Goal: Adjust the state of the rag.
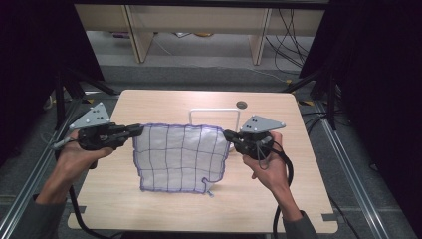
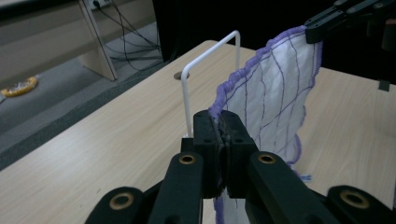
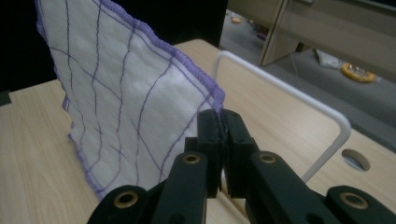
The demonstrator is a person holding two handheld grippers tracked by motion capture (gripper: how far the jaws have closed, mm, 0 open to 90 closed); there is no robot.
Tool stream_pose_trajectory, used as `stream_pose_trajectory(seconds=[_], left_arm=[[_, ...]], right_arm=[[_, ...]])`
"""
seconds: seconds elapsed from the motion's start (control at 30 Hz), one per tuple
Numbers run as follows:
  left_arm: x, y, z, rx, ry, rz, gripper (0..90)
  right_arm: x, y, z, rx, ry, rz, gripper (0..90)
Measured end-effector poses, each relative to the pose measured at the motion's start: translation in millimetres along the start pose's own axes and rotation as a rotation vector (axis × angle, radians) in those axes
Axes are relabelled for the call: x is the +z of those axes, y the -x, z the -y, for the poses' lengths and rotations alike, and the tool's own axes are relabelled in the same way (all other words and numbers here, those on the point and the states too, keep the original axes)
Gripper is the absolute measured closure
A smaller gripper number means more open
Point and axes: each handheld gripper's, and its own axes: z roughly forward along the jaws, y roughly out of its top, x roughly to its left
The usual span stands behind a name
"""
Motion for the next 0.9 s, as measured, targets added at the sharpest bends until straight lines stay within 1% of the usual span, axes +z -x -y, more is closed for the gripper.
stream_pose_trajectory(seconds=[0.03, 0.07, 0.1, 0.23, 0.27, 0.3, 0.33, 0.37, 0.4, 0.43, 0.47, 0.5, 0.53, 0.57, 0.6, 0.63, 0.67, 0.7, 0.73, 0.77, 0.8, 0.83, 0.87, 0.9], left_arm=[[-5.2, 4.0, -4.4, 0.011, 0.014, -0.001, 86.0], [-7.7, 5.9, -6.5, 0.014, 0.022, -0.001, 86.0], [-10.2, 7.6, -8.6, 0.019, 0.027, -0.002, 86.0], [-21.0, 14.3, -17.6, 0.029, 0.052, 0.003, 86.0], [-23.4, 16.1, -19.5, 0.029, 0.059, 0.007, 86.0], [-25.7, 18.1, -21.2, 0.031, 0.064, 0.017, 86.0], [-27.9, 20.4, -22.8, 0.030, 0.068, 0.027, 86.0], [-29.8, 22.6, -24.2, 0.027, 0.072, 0.036, 86.0], [-31.4, 24.5, -25.3, 0.027, 0.072, 0.046, 86.0], [-32.5, 26.6, -25.9, 0.018, 0.070, 0.063, 85.9], [-32.7, 27.7, -25.7, 0.011, 0.067, 0.076, 85.9], [-32.2, 28.3, -25.1, 0.002, 0.066, 0.083, 85.9], [-31.0, 27.9, -23.8, -0.008, 0.059, 0.090, 85.9], [-29.0, 26.6, -21.6, -0.017, 0.049, 0.091, 85.9], [-24.5, 24.1, -17.7, -0.032, 0.036, 0.088, 85.9], [-19.4, 21.4, -13.5, -0.046, 0.025, 0.089, 85.9], [-13.1, 18.4, -8.4, -0.063, 0.010, 0.088, 85.9], [-5.9, 15.3, -2.4, -0.076, -0.007, 0.086, 85.9], [-0.1, 12.8, 2.7, -0.088, -0.020, 0.088, 85.9], [10.6, 8.9, 12.1, -0.107, -0.034, 0.081, 85.8], [16.9, 6.3, 17.9, -0.110, -0.048, 0.076, 85.9], [28.2, 2.4, 28.3, -0.128, -0.060, 0.074, 85.9], [37.3, -0.8, 36.5, -0.127, -0.072, 0.066, 85.9], [46.1, -4.6, 44.4, -0.120, -0.088, 0.062, 85.9]], right_arm=[[-4.7, -1.5, -2.7, -0.003, 0.013, 0.007, 87.9], [-11.7, -4.0, -6.7, -0.003, 0.025, 0.006, 87.9], [-14.8, -5.0, -8.5, -0.005, 0.034, 0.003, 87.9], [-30.0, -10.8, -16.0, -0.040, 0.068, 0.012, 87.9], [-33.6, -12.8, -17.7, -0.039, 0.076, 0.005, 88.0], [-38.0, -15.1, -19.2, -0.028, 0.072, 0.003, 87.9], [-42.0, -15.2, -21.0, -0.048, 0.086, 0.011, 87.9], [-45.5, -17.4, -22.4, -0.039, 0.089, 0.009, 87.9], [-49.2, -17.1, -24.2, -0.061, 0.101, 0.005, 87.9], [-52.5, -19.3, -25.4, -0.052, 0.105, -0.004, 87.9], [-57.2, -21.3, -26.8, -0.050, 0.097, -0.015, 87.9], [-59.2, -22.4, -27.4, -0.051, 0.101, -0.024, 88.0], [-60.6, -22.6, -27.7, -0.064, 0.106, -0.019, 87.9], [-61.0, -24.5, -27.2, -0.053, 0.104, -0.018, 87.9], [-61.0, -24.7, -26.6, -0.048, 0.087, -0.030, 87.9], [-58.5, -23.4, -24.5, -0.046, 0.072, -0.027, 87.9], [-53.7, -22.4, -21.4, -0.026, 0.058, -0.025, 87.9], [-48.8, -19.8, -17.6, -0.013, 0.033, -0.026, 87.9], [-40.7, -16.0, -12.5, -0.011, 0.024, -0.024, 87.9], [-35.1, -13.5, -8.2, 0.001, 0.003, -0.026, 87.9], [-23.4, -9.4, 0.1, 0.014, -0.009, -0.019, 87.9], [-17.2, -6.0, 4.9, 0.015, -0.030, -0.014, 87.9], [-5.9, -2.0, 13.7, 0.043, -0.051, -0.012, 87.9], [3.5, 1.5, 20.4, 0.042, -0.051, -0.015, 87.9]])
